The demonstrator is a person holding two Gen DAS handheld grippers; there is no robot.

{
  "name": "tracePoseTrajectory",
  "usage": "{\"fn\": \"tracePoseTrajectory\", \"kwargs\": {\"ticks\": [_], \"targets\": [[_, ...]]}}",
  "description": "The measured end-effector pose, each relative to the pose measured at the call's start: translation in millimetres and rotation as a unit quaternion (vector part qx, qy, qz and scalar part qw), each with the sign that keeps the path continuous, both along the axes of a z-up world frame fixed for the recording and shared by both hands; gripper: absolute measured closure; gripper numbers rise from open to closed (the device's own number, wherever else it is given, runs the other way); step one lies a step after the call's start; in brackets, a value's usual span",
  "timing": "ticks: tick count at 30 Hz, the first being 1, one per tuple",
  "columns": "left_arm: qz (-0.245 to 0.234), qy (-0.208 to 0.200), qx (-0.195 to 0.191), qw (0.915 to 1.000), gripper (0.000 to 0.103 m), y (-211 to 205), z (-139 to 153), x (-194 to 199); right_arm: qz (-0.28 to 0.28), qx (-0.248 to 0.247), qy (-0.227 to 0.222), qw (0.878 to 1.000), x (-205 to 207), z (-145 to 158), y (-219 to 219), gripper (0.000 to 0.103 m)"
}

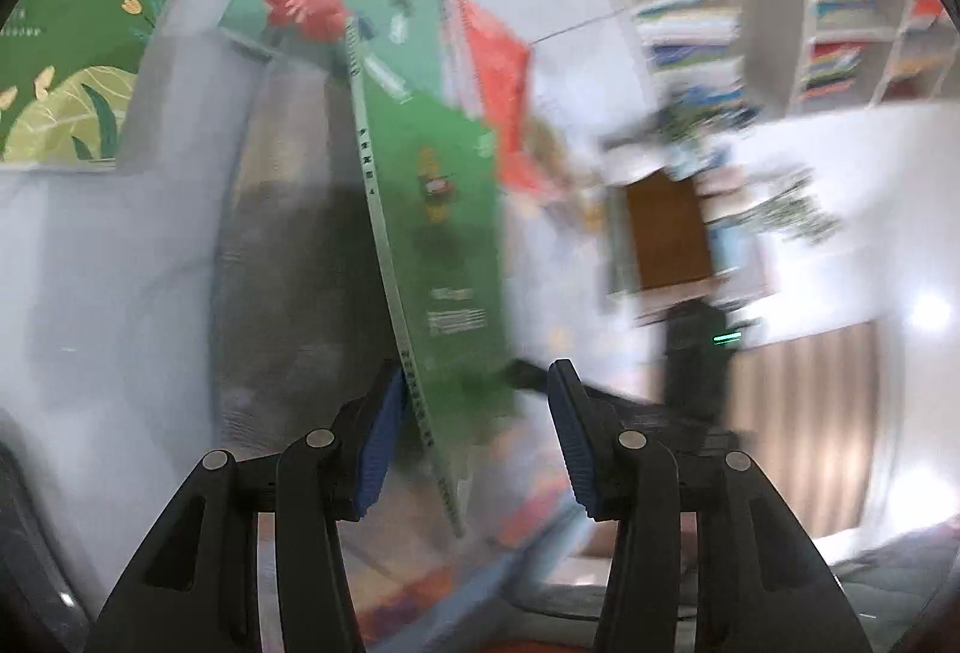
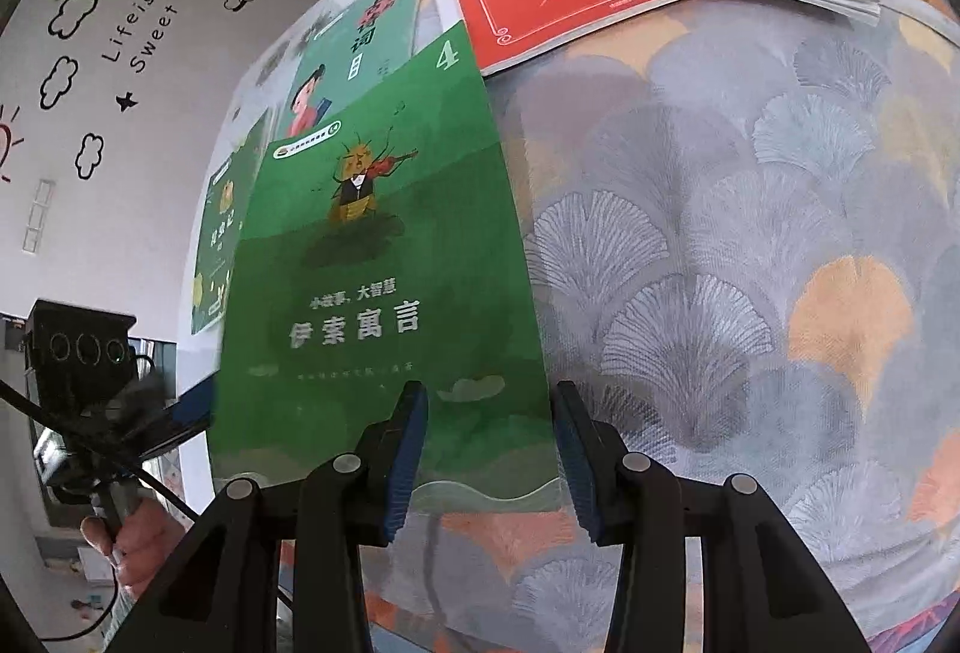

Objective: Organize books

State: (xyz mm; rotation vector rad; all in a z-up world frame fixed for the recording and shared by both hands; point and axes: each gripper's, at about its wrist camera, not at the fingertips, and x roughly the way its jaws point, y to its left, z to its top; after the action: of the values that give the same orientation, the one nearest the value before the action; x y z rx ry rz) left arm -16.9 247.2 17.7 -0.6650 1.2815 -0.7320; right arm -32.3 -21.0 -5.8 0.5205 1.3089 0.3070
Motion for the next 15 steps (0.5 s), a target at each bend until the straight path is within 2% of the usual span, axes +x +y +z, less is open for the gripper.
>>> {"fn": "tracePoseTrajectory", "kwargs": {"ticks": [2,4,7,9,12,13,15], "targets": [[-0.009,-0.010,0.055,0.9984,0.065,-12.2,-2.1,0.1,0.009,-0.010,-0.004,1.000,-0.3,1.2,3.1,0.060],[-0.021,-0.023,0.094,0.9951,0.088,-29.1,-1.8,-0.7,0.015,-0.017,-0.007,1.000,-0.2,1.8,5.3,0.060],[-0.029,-0.035,0.105,0.9934,0.091,-41.6,1.1,-0.7,0.013,-0.009,-0.007,1.000,0.6,0.7,3.3,0.060],[-0.026,-0.031,0.075,0.9964,0.093,-41.6,4.3,1.8,0.009,0.008,0.002,1.000,2.3,-0.7,-1.8,0.060],[-0.010,-0.009,-0.013,0.9998,0.093,-28.8,10.7,10.4,-0.001,0.066,0.029,0.997,5.7,-5.4,-15.6,0.050],[-0.006,-0.008,-0.029,0.9995,0.093,-25.3,14.0,13.4,-0.015,0.099,0.035,0.994,5.7,-6.8,-24.2,0.044],[0.000,-0.003,-0.053,0.9986,0.093,-23.2,19.0,18.5,-0.030,0.134,0.039,0.990,5.8,-8.6,-34.1,0.042]]}}
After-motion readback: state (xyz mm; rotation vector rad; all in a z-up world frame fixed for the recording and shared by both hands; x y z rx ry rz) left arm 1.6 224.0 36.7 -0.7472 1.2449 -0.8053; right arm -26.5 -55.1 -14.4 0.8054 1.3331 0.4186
